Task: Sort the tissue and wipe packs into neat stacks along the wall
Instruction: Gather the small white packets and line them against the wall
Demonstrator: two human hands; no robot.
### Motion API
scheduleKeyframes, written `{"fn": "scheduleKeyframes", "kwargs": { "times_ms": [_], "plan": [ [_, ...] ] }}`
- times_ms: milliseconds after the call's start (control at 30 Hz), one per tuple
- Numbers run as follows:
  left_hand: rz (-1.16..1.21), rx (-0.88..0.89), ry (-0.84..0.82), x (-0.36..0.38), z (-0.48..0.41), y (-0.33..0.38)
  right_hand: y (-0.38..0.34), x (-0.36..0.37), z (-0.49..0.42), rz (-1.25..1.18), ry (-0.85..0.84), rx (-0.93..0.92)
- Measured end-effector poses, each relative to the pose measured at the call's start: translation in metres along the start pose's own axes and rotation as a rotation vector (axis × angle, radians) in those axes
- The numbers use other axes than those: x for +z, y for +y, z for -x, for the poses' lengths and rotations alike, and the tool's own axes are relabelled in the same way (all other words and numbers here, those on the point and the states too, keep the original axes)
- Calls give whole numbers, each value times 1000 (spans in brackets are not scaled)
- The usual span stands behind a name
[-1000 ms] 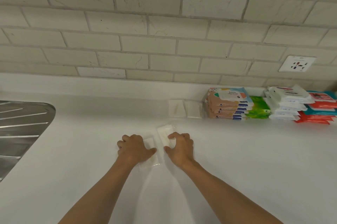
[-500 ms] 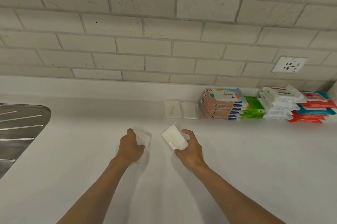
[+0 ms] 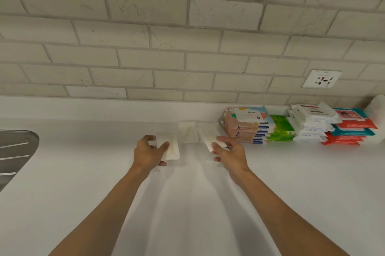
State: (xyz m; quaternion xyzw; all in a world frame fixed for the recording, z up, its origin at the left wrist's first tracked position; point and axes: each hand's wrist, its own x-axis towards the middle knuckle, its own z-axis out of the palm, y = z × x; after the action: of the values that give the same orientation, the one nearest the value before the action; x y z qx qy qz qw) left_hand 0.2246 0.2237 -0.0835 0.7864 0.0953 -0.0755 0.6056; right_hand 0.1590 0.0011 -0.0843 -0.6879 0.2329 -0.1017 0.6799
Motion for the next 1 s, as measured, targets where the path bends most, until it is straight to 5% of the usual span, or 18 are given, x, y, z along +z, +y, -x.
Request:
{"fn": "scheduleKeyframes", "kwargs": {
  "times_ms": [800,1000],
  "plan": [
    [-120,-25,-3,87,-82,21,21,9,-88,46,-53,60],
    [-298,-12,29,97,-89,11,23,9,-91,275,-61,49]
  ]
}}
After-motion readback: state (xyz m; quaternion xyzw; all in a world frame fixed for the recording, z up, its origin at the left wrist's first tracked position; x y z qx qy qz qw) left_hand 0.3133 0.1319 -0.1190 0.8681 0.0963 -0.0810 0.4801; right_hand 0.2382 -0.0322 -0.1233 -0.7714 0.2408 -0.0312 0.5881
